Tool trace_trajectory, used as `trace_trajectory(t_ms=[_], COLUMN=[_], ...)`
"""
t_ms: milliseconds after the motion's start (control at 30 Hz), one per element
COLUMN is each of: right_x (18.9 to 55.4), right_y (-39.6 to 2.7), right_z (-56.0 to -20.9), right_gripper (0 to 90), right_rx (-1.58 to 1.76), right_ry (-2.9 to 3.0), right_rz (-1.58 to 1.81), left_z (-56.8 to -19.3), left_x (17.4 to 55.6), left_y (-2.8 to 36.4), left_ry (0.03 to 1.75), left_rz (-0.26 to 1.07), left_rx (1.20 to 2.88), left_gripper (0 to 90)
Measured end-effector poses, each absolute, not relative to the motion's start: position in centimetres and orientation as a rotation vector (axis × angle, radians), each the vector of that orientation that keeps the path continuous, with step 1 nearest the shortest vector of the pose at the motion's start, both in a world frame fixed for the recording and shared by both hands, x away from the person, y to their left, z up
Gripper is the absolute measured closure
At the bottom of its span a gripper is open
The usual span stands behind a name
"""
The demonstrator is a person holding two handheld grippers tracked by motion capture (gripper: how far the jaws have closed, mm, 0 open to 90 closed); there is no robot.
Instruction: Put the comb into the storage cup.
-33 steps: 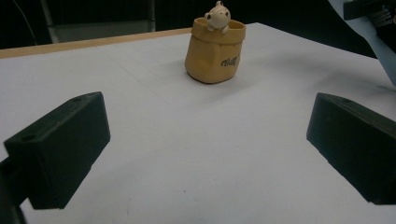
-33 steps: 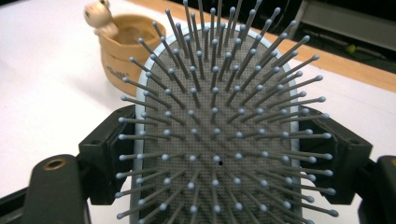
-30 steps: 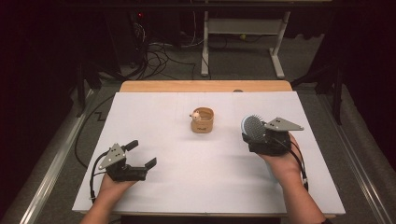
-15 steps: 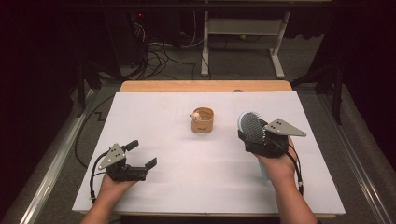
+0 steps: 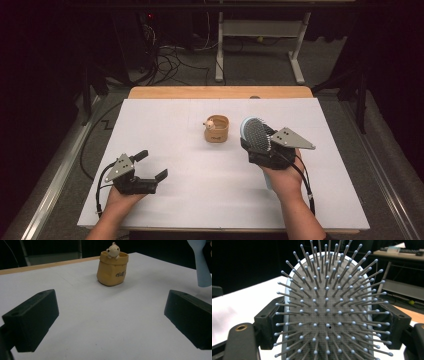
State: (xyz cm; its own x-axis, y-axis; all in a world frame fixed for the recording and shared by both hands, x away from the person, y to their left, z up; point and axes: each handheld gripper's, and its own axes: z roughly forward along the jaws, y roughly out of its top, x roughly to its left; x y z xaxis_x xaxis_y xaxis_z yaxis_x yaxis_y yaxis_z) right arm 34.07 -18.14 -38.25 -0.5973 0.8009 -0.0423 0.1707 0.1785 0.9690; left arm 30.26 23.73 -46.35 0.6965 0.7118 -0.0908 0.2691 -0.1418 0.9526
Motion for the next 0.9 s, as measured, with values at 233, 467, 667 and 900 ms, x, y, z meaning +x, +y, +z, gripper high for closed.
trace_trajectory(t_ms=[233, 467, 667, 900], right_x=[34.1, 33.9, 33.5, 33.1], right_y=[-16.1, -14.9, -15.2, -15.8], right_z=[-37.9, -38.3, -38.6, -38.8], right_gripper=[20.8, 20.8, 20.8, 20.8], right_rx=[0.856, 0.823, 0.82, 0.841], right_ry=[1.904, 1.891, 1.884, 1.873], right_rz=[1.471, 1.516, 1.519, 1.504], left_z=[-46.4, -45.9, -44.3, -43.3], left_x=[30.4, 31.4, 32.4, 34.3], left_y=[23.6, 23.1, 21.2, 17.5], left_ry=[0.789, 0.804, 0.762, 0.703], left_rz=[0.469, 0.467, 0.486, 0.459], left_rx=[1.725, 1.73, 1.761, 1.742], left_gripper=[0.1, 0.3, 0.5, 2.1])
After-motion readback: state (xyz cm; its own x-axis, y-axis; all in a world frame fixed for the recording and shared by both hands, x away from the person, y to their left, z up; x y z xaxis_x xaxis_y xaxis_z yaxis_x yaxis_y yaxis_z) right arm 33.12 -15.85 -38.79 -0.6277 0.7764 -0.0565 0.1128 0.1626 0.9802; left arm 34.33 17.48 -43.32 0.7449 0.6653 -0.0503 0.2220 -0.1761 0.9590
